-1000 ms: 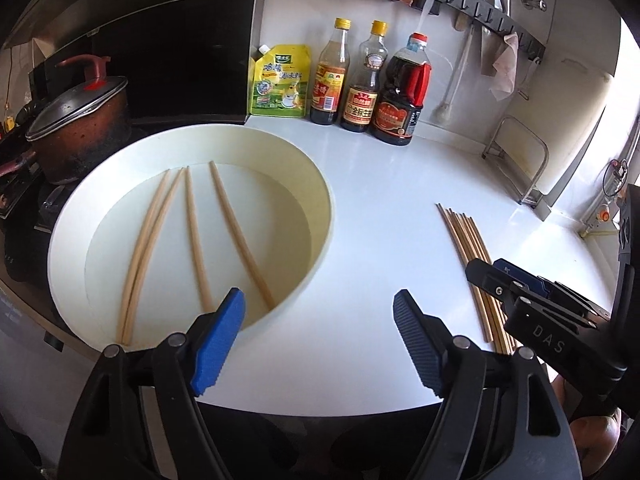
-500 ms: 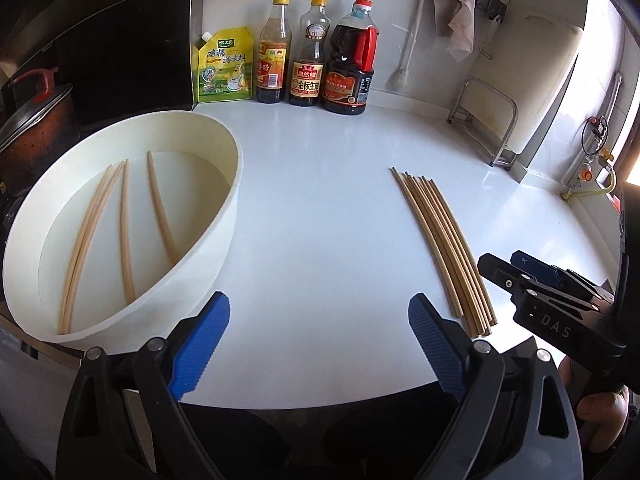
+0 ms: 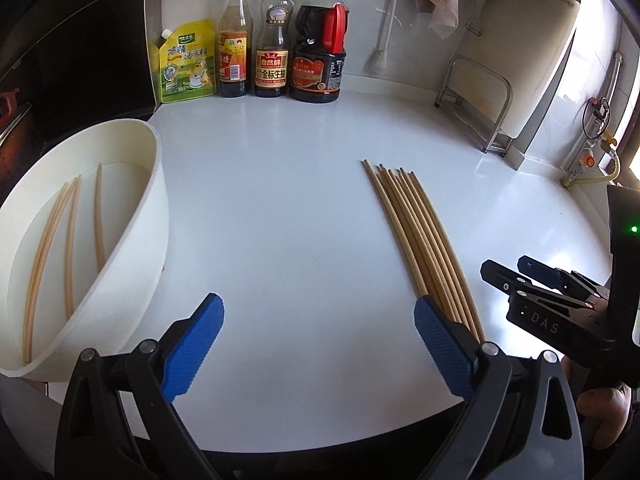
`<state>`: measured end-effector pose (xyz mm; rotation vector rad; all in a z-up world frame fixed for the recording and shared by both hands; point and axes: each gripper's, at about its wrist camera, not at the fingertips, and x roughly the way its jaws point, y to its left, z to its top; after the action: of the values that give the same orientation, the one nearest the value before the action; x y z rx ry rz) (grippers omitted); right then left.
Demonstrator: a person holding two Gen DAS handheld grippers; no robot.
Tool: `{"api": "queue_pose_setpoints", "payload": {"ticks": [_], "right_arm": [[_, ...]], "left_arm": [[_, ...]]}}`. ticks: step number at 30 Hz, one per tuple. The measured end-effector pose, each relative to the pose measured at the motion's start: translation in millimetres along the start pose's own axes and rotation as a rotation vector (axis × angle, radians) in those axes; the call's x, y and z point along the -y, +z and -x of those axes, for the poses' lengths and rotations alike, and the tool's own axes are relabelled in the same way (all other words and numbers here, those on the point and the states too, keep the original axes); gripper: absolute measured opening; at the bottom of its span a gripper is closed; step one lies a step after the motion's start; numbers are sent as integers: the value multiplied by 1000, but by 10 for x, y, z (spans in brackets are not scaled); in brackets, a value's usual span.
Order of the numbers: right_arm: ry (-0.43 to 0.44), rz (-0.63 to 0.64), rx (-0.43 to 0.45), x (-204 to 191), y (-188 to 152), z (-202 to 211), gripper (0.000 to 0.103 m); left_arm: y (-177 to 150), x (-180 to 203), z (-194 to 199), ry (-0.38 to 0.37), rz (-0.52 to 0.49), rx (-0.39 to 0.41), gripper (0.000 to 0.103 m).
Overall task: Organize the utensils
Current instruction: 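Push one wooden chopstick apart from the row with the right tool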
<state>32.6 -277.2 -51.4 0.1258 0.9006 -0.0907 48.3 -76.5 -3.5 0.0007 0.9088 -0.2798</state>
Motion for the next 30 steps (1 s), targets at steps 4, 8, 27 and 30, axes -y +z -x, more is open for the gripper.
{"api": "queue_pose_setpoints", "payload": {"ticks": [4,8,27,30], "right_arm": [[-3,3,-14,57,45,-95,62],[-3,28,-22,48,76,-155,62],[-9,99,-37,15,109,-354,62],[-9,95,-31,65,110,-353,62]], "left_arm": [[13,87,-177,-3,16,-37,94],[3,148,-309,8,20,-66,94],[61,184,-509,47,58,-95,94],[85,213,-552,43,68,-99,94]]}}
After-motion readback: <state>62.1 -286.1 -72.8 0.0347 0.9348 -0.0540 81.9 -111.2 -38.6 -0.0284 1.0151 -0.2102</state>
